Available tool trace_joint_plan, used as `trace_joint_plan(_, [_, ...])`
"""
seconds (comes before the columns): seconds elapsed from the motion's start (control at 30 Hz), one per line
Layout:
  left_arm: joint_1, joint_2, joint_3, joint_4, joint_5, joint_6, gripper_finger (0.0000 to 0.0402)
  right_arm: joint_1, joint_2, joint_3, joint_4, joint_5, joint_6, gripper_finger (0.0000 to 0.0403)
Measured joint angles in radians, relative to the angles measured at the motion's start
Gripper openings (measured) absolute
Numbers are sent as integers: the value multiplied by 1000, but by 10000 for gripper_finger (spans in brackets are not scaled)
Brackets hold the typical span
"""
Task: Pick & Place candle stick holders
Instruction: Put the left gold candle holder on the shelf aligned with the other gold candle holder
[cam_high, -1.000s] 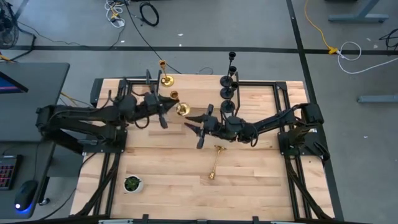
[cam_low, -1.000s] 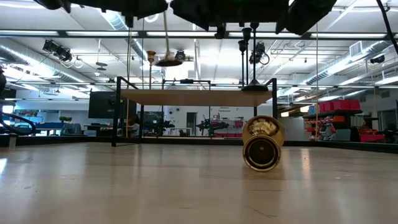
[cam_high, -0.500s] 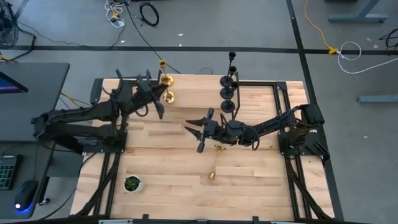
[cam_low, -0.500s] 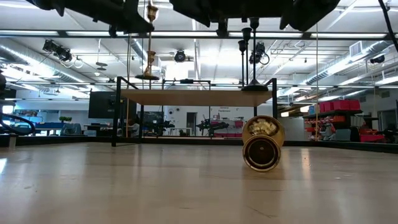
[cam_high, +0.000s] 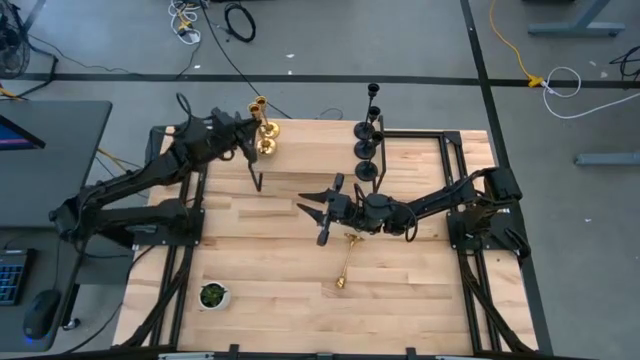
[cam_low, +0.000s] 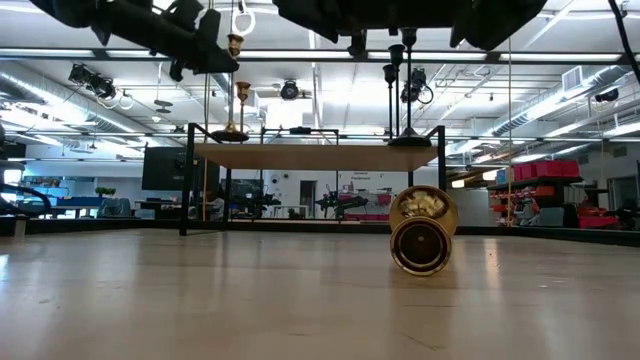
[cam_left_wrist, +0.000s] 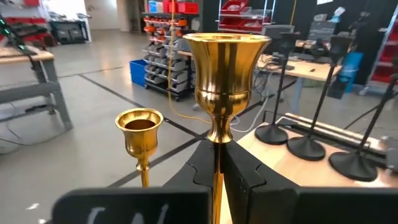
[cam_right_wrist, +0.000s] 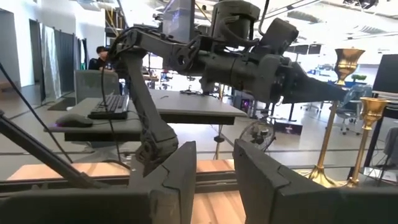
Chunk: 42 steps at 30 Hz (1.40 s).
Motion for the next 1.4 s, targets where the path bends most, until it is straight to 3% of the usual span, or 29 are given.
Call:
trace_joint_plan(0.6, [105,142,3,77,89,-35,12,0,0,0,7,0,-1,110])
trace_joint_plan(0.83, [105,142,3,67,125,-34,24,0,0,0,4,0,-1,110])
trace_joint_plan(1.0, [105,142,2,61,151,-34,11,0,0,0,3,0,-1,110])
trace_joint_plan(1.23, [105,134,2,38,138,-36,24,0,0,-1,-8,0,-1,110])
trace_joint_plan(1.4, [105,90,2,-27,114,-30,11,0,0,-1,-18,0,-1,110])
